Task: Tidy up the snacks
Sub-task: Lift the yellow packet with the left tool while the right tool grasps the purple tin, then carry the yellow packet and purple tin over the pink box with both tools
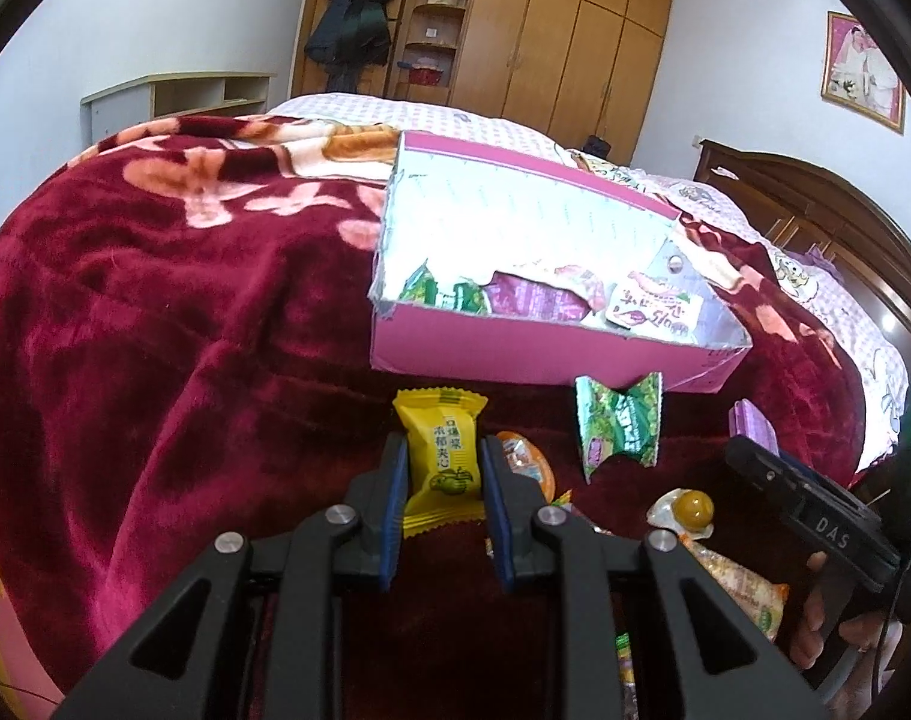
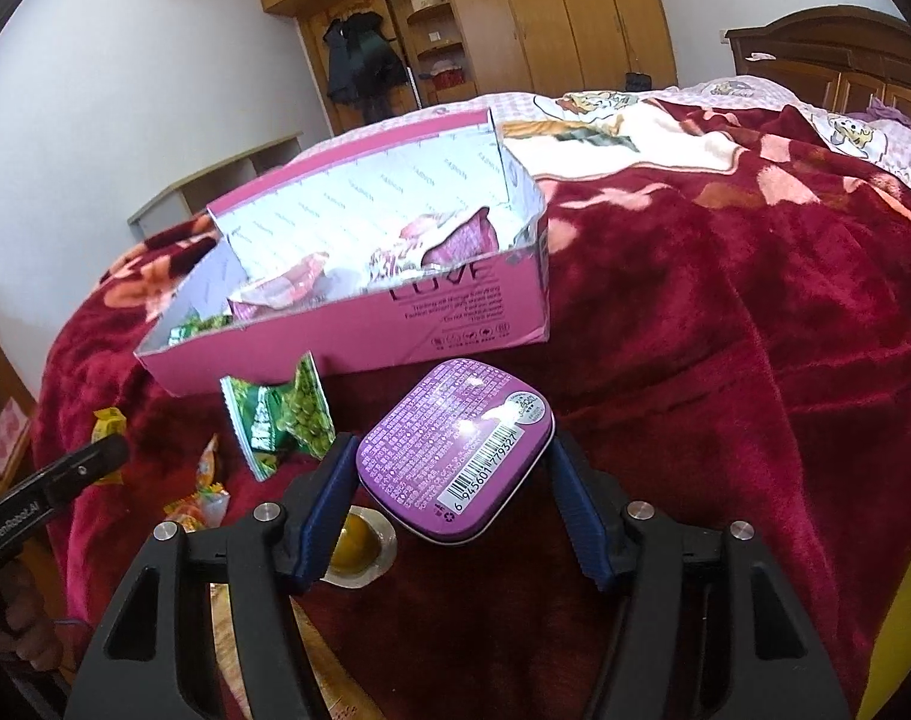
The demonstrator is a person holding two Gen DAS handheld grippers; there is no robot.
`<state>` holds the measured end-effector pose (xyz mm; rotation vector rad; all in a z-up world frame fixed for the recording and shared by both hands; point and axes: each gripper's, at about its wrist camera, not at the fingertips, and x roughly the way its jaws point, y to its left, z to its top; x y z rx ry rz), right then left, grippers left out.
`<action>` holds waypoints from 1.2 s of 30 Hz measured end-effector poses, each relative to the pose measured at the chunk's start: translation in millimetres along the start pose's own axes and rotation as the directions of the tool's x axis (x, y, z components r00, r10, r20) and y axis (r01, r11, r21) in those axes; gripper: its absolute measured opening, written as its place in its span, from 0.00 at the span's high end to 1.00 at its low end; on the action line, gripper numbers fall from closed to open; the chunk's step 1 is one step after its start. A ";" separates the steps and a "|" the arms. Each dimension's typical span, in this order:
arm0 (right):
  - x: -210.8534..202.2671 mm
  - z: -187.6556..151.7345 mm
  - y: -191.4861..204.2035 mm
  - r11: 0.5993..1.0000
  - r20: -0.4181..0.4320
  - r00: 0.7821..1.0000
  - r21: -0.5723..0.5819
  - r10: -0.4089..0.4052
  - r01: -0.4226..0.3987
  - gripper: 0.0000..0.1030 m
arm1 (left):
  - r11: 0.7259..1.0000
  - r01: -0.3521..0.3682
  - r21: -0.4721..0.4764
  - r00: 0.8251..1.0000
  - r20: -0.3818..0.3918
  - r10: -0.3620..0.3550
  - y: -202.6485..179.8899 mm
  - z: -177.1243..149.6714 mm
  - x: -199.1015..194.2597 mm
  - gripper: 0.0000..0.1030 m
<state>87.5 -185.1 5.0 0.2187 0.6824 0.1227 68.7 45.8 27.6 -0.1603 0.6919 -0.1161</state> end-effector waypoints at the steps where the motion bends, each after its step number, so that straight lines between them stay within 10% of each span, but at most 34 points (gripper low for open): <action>1: -1.7 0.9 1.0 1.000 0.004 1.000 -0.002 0.003 -0.003 0.37 | 1.000 0.004 0.000 1.000 0.002 -0.004 -0.3 1.4 -0.5 0.76; 36: 17.7 98.6 18.0 0.988 0.058 0.995 -0.134 0.081 -0.073 0.37 | 0.992 0.000 0.124 0.999 0.045 -0.006 -35.9 100.5 71.2 0.76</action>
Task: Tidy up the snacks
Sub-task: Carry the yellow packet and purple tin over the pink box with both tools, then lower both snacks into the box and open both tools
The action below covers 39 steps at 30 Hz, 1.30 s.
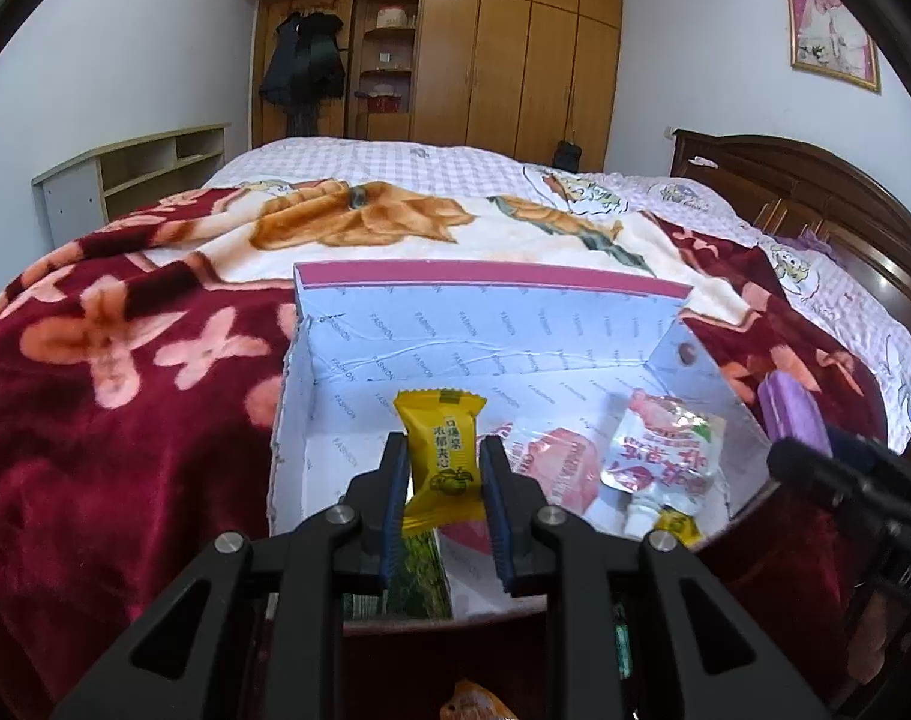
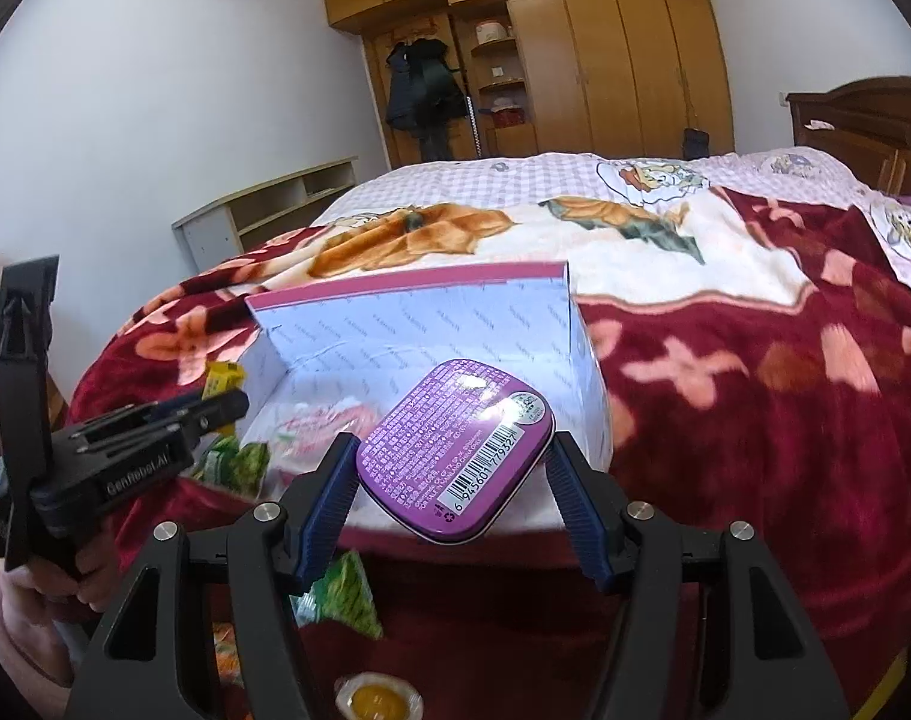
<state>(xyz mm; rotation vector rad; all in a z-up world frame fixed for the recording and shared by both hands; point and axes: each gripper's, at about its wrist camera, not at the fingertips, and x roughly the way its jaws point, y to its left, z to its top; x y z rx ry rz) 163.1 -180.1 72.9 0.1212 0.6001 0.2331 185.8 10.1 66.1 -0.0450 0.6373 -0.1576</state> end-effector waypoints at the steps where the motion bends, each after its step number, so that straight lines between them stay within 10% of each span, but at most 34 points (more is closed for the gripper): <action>1: 3.5 3.4 -1.4 1.000 -0.001 1.000 0.003 0.002 -0.002 0.37 | 1.000 -0.001 -0.003 1.000 -0.004 0.001 0.6 1.0 3.3 0.76; 39: 100.5 17.8 -24.0 0.998 -0.076 0.995 0.022 -0.058 0.060 0.37 | 0.998 -0.046 0.043 0.997 -0.052 0.048 8.8 4.9 71.6 0.76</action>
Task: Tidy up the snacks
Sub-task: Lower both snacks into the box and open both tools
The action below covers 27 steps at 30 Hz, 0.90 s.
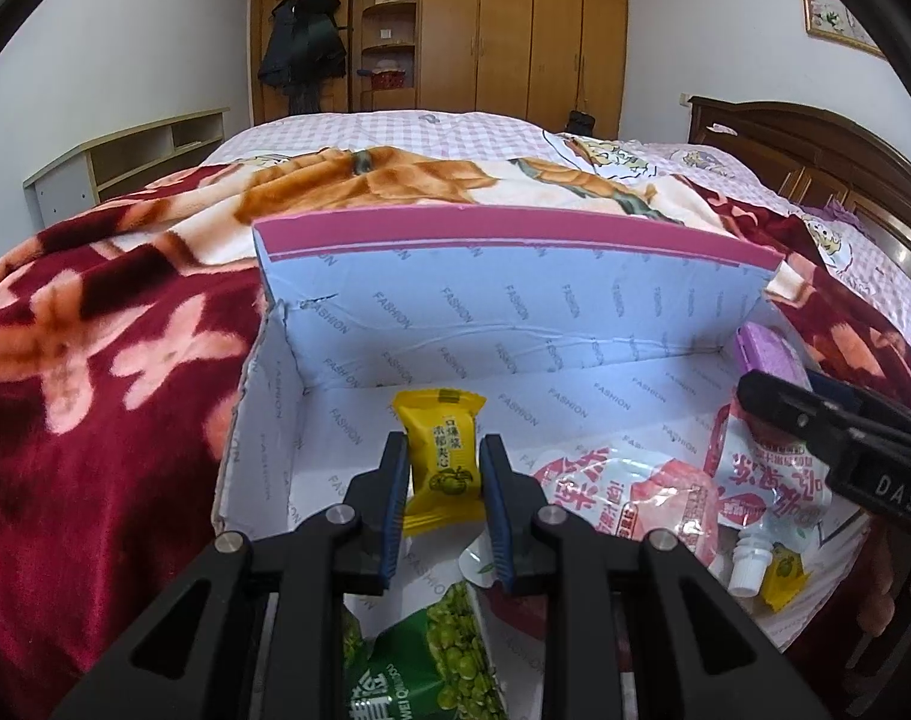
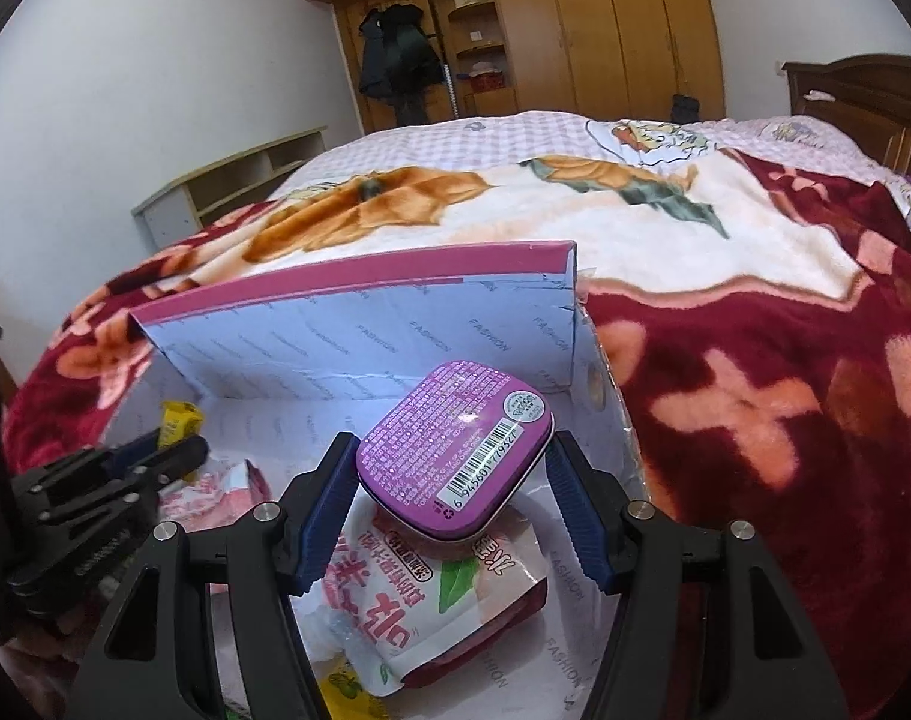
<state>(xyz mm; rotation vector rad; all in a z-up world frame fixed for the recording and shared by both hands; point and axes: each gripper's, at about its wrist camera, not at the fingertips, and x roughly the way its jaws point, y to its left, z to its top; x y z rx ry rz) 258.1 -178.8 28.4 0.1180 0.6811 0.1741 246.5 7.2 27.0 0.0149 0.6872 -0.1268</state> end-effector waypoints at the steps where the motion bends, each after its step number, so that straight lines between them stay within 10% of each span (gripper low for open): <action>1: 0.6 -0.7 -0.1 1.000 0.001 1.000 0.000 -0.005 0.005 0.37 | 1.000 -0.001 0.002 1.000 0.002 0.001 0.0 0.0 0.0 0.76; 16: 0.8 -4.1 -1.7 1.000 0.016 1.000 0.002 -0.012 0.012 0.37 | 1.000 0.016 -0.008 1.000 0.006 -0.016 1.6 -0.7 -0.2 0.75; 27: -7.6 -4.6 -4.2 0.999 0.040 0.999 0.013 0.034 -0.035 0.36 | 0.999 0.044 0.021 0.998 0.037 -0.044 -6.3 0.2 -10.7 0.42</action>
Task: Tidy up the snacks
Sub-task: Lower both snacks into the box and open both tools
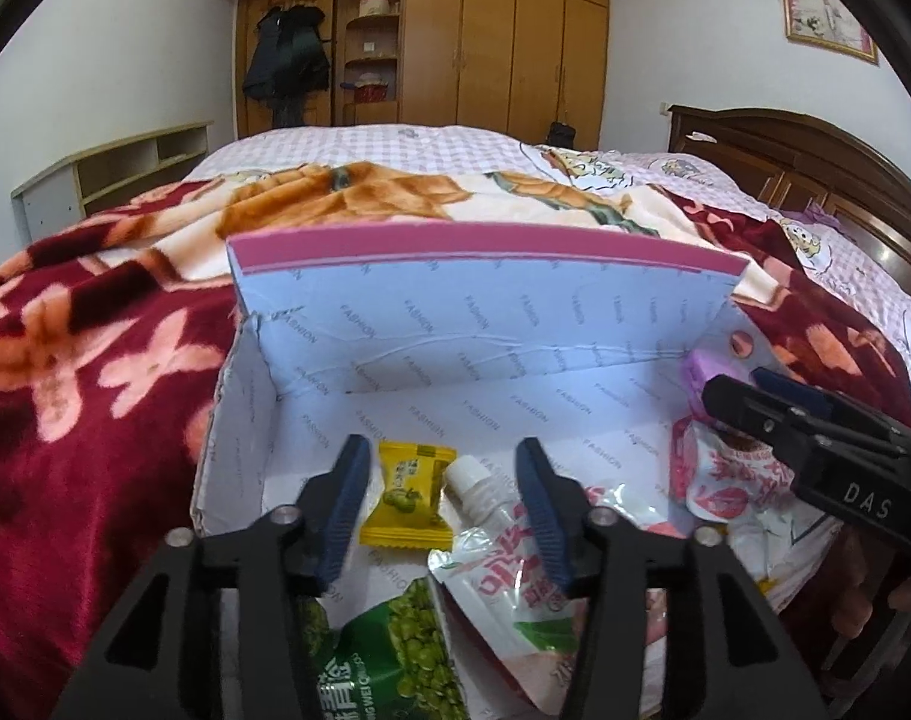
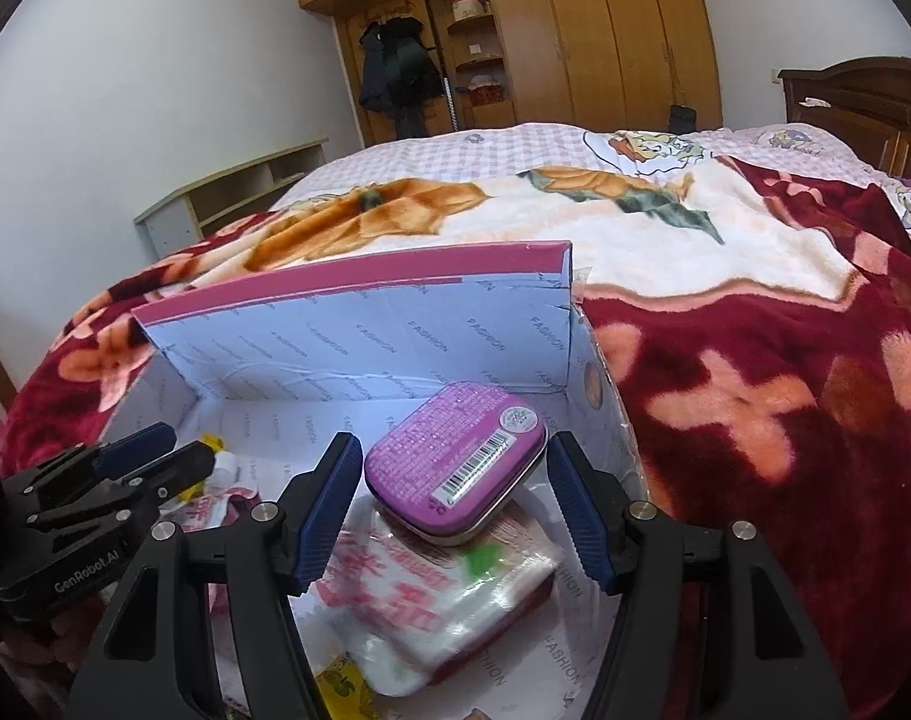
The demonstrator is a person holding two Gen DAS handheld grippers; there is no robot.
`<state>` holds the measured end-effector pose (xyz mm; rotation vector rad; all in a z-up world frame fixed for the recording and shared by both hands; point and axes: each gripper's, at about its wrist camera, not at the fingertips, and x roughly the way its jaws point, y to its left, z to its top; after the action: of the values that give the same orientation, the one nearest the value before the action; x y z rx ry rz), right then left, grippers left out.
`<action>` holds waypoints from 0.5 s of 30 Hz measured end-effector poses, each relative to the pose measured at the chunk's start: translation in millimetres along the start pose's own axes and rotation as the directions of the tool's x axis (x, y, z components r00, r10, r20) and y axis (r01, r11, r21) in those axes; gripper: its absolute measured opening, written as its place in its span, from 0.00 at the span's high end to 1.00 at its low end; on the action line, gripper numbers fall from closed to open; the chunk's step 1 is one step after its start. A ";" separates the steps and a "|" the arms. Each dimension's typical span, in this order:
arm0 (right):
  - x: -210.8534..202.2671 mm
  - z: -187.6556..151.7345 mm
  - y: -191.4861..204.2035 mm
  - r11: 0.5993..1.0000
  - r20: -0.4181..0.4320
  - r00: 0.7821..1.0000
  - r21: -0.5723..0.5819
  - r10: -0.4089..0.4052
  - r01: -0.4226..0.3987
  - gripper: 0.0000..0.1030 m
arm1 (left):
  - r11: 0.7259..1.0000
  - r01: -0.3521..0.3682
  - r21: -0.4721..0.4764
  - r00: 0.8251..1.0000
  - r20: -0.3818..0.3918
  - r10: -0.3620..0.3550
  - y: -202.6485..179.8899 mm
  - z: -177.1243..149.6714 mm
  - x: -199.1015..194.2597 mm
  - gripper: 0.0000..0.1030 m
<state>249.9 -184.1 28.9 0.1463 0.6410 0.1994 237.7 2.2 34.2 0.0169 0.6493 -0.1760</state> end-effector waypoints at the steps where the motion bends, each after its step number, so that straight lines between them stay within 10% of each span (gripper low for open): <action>1: -1.6 -0.1 0.2 1.000 0.003 1.000 0.002 0.006 -0.006 0.36 | 1.000 -0.004 0.005 1.000 0.005 0.004 -1.2 0.3 -1.8 0.40; 15: -42.6 -2.4 2.3 0.999 0.069 0.997 0.022 0.029 -0.030 0.30 | 1.000 -0.022 -0.010 1.000 0.010 0.023 -7.1 2.3 -31.9 0.39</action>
<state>214.7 -191.5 52.0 0.1841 0.5728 0.2146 212.9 0.0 55.6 0.0140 0.6392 -0.1512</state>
